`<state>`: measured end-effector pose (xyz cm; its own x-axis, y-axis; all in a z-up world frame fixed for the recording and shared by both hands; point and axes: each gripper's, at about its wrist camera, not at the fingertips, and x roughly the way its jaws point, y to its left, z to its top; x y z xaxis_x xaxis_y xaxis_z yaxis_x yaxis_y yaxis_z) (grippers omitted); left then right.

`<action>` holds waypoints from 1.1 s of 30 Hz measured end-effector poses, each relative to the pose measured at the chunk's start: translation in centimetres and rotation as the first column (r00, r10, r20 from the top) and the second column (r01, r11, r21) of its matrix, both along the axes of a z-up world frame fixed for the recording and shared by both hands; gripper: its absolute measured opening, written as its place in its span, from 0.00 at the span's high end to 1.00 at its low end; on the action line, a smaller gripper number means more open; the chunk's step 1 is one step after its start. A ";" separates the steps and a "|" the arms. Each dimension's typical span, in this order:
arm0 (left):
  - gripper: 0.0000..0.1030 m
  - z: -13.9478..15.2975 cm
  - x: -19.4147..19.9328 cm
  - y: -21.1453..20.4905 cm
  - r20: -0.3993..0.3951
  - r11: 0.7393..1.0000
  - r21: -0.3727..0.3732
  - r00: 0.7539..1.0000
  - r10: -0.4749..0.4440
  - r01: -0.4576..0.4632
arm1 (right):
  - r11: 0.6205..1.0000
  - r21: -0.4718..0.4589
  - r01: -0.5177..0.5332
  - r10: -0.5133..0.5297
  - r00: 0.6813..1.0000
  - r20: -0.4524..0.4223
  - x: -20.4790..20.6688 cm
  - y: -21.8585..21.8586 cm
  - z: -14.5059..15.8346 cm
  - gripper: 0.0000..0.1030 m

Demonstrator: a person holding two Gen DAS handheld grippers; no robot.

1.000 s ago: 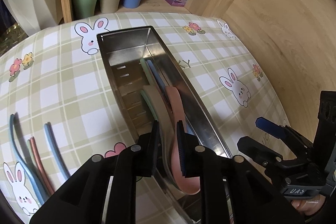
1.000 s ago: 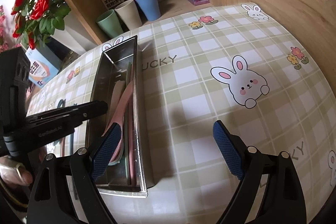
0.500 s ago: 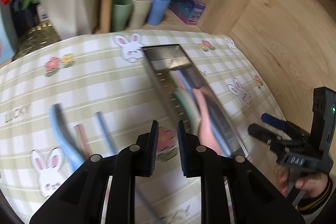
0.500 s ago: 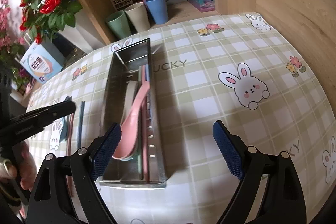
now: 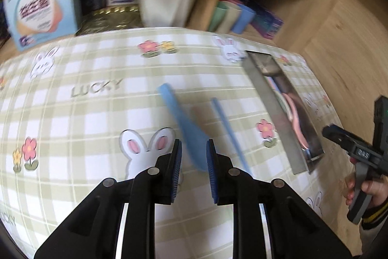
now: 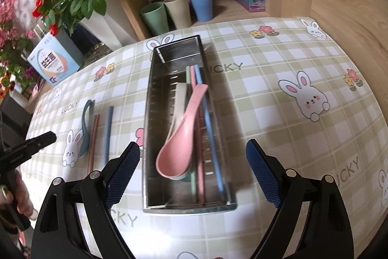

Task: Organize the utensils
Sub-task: 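Lower the left gripper onto the blue spoon handle and close it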

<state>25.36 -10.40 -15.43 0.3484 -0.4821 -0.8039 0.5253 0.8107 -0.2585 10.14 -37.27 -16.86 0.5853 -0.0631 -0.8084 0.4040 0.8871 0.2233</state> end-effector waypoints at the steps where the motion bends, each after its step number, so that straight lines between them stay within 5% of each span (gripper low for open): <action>1: 0.79 -0.1 0.3 0.3 -0.006 1.000 -0.006 1.000 0.014 -0.014 | 1.000 -0.002 -0.003 0.003 1.000 -0.001 0.0 0.2 0.0 0.17; 4: 0.68 -0.9 1.7 0.8 -0.042 0.995 -0.063 0.996 0.078 -0.081 | 1.000 -0.005 -0.008 0.008 1.000 -0.009 0.2 0.4 -0.1 0.17; 12: 0.68 -2.8 4.9 -0.8 -0.126 0.976 -0.130 0.979 0.161 -0.177 | 1.000 -0.012 0.009 -0.009 1.000 -0.018 0.1 -0.4 -0.1 0.17; 30: 0.68 -5.7 7.1 -2.5 -0.188 0.961 -0.110 0.955 0.229 -0.252 | 0.999 0.021 0.046 -0.045 0.998 -0.039 -0.9 -1.9 -1.0 0.17; 33: 0.74 -5.6 7.0 -2.6 -0.181 0.966 -0.097 0.958 0.221 -0.241 | 0.998 0.028 0.056 -0.055 0.997 -0.046 -1.0 -2.0 -1.1 0.17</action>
<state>32.38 -12.99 -21.07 0.3268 -0.4985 -0.8029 0.2686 0.8635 -0.4269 9.10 -39.28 -18.01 0.5444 -0.0704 -0.8359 0.4627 0.8564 0.2292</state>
